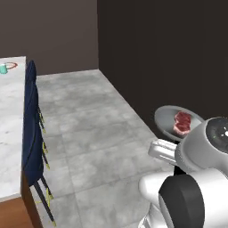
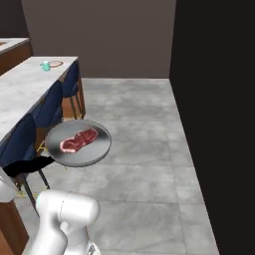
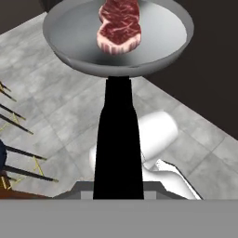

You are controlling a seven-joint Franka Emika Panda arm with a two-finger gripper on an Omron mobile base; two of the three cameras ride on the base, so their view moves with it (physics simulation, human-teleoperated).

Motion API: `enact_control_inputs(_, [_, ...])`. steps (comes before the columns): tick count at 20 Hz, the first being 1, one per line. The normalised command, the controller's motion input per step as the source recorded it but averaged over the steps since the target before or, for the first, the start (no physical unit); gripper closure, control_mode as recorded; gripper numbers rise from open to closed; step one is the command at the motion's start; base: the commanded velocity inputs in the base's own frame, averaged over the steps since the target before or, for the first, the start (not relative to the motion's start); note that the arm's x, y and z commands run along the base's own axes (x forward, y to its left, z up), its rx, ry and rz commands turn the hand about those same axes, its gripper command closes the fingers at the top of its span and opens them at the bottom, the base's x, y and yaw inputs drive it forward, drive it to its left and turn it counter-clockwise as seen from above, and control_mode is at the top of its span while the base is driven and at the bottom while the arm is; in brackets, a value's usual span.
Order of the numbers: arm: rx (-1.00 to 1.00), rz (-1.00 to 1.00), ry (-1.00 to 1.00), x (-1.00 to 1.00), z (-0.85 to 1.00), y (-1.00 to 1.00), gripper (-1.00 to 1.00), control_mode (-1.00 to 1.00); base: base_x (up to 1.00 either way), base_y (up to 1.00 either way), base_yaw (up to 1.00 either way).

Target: Pick up the pan with the steak in it and place it on the dining table. Then place the steak on the plate.

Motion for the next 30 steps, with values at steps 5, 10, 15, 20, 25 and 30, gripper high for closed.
enact_control_inputs(5, [0.00,0.00,0.00,0.00,0.00,0.00,1.00,1.00,0.41,-0.70,0.00])
enact_control_inputs(10, [0.00,0.00,0.00,0.00,0.00,0.00,1.00,1.00,0.98,-0.12,-0.04])
enact_control_inputs(15, [0.00,0.00,0.00,0.00,0.00,0.00,1.00,1.00,1.00,-0.07,-0.03])
enact_control_inputs(20, [0.00,0.00,0.00,0.00,0.00,0.00,1.00,1.00,1.00,-0.09,0.00])
enact_control_inputs(25, [0.00,0.00,0.00,0.00,0.00,0.00,1.00,1.00,1.00,-0.11,0.00])
enact_control_inputs(30, [0.00,0.00,0.00,0.00,0.00,0.00,1.00,1.00,1.00,-0.12,0.00])
